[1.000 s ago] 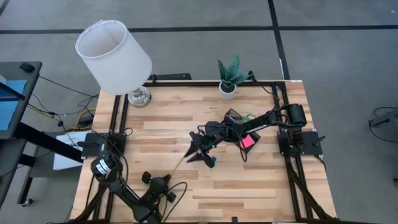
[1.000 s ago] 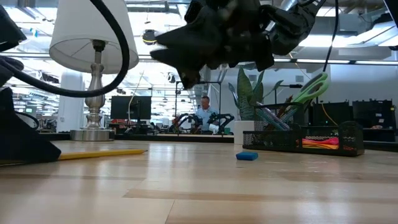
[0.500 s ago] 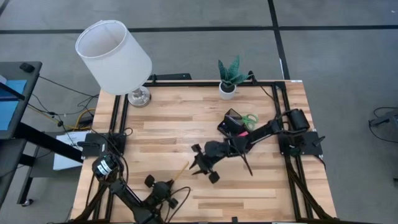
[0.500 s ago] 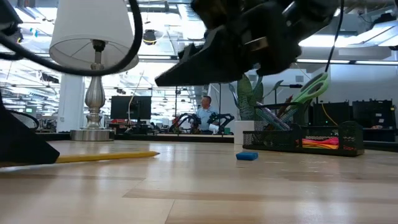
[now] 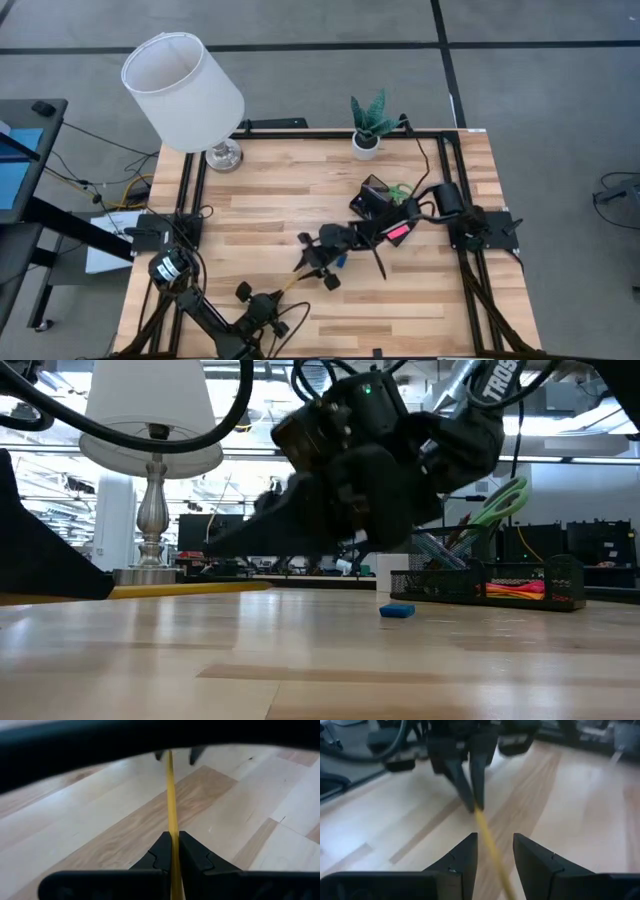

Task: Pick and place office supplies into organizer
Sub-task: Put the yellow pencil into the desk organizer

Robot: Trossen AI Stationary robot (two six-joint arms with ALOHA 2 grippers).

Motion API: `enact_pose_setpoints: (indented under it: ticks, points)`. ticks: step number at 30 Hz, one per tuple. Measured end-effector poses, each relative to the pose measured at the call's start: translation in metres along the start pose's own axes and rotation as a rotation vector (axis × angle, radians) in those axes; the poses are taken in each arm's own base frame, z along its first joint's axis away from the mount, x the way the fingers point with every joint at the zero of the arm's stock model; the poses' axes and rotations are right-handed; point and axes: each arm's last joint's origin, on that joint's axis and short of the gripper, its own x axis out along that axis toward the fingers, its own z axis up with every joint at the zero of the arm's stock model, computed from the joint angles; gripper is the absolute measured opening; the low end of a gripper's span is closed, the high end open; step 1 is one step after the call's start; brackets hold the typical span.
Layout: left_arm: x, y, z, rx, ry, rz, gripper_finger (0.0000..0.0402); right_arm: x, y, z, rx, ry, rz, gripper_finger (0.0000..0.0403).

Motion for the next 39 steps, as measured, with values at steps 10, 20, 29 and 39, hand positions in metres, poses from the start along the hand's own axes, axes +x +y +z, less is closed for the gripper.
enact_pose_setpoints:
  ticks: [10, 20, 29, 39]
  points:
    - [-0.001, 0.000, 0.001, 0.004, -0.010, -0.003, 0.0002, 0.005, -0.004, 0.010, -0.002, 0.016, 0.016, 0.0119]
    - [-0.006, -0.010, 0.010, 0.028, -0.028, -0.032, 0.0002, 0.012, 0.005, 0.012, -0.037, 0.084, -0.011, 0.0119]
    - [-0.004, -0.020, 0.022, 0.086, -0.010, -0.026, 0.0001, 0.013, 0.010, 0.011, -0.038, 0.102, -0.004, 0.0119]
    - [0.004, -0.024, 0.031, 0.102, -0.015, -0.015, 0.0003, 0.015, 0.016, 0.011, -0.041, 0.119, 0.000, 0.0076]
